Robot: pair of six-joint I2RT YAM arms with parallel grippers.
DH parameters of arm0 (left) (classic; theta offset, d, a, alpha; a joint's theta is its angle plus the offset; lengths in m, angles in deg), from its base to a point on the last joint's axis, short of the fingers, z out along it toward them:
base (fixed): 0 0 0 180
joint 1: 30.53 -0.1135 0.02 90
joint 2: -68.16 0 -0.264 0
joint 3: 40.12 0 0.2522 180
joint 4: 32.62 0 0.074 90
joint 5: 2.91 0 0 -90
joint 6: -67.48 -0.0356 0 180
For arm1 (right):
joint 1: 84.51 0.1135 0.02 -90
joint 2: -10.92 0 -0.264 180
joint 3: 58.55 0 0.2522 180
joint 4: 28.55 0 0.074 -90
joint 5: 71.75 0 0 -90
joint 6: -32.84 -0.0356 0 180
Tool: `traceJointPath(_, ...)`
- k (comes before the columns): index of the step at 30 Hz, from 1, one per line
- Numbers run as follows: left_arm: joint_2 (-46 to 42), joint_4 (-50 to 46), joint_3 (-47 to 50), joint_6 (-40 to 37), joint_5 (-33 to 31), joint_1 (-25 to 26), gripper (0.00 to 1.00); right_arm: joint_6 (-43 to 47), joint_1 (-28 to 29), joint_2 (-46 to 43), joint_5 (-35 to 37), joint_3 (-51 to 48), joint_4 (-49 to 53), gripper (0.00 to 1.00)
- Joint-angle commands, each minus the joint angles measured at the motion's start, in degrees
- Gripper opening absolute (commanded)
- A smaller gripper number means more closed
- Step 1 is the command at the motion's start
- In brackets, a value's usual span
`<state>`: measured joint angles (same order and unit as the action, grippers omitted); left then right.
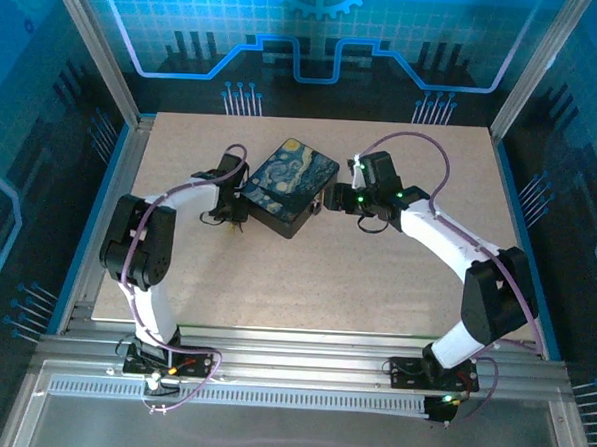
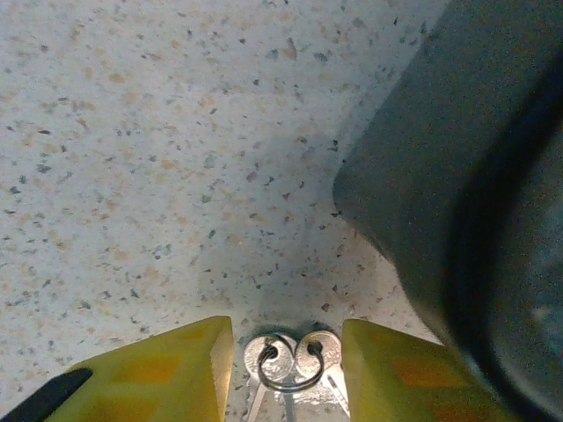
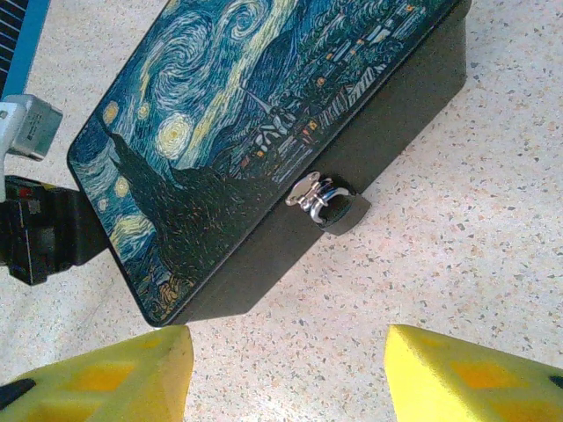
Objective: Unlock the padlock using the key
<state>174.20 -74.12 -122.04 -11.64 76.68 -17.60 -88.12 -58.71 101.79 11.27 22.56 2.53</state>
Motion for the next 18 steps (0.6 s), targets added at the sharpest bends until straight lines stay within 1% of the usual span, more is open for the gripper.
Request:
traceJointPath(1,1.52,-2.51,-1.45,-2.87,3.31,0.52,0.37,0.99,-0.86,0.34,-1.58,-0.65,0.27,0.6)
traceJointPath(5,0.57,-2.49,-0.2,-3.16,5.22,0.66,0.34,0.91,-1.02,1.14,-2.38,-0.23,0.12,0.59)
traceJointPath(8,0.14,-2.84,0.48,-3.28,5.53,0.74,0.3,0.65,-1.02,1.63,-2.98,-0.12,-0.35,0.59)
traceJointPath(12,0.05,-3.62,0.58,-3.44,4.2,1.37,0.27,0.46,-1.02,2.11,-3.65,-0.03,-0.56,0.59)
traceJointPath(14,0.05,-4.13,0.49,-3.65,2.56,1.52,0.25,0.46,-1.02,1.94,-3.74,-0.27,-0.69,0.59)
traceJointPath(18,-0.12,-4.75,0.4,-3.96,-0.52,1.66,0.24,0.3,-1.02,1.76,-3.83,-0.8,-1.04,0.59)
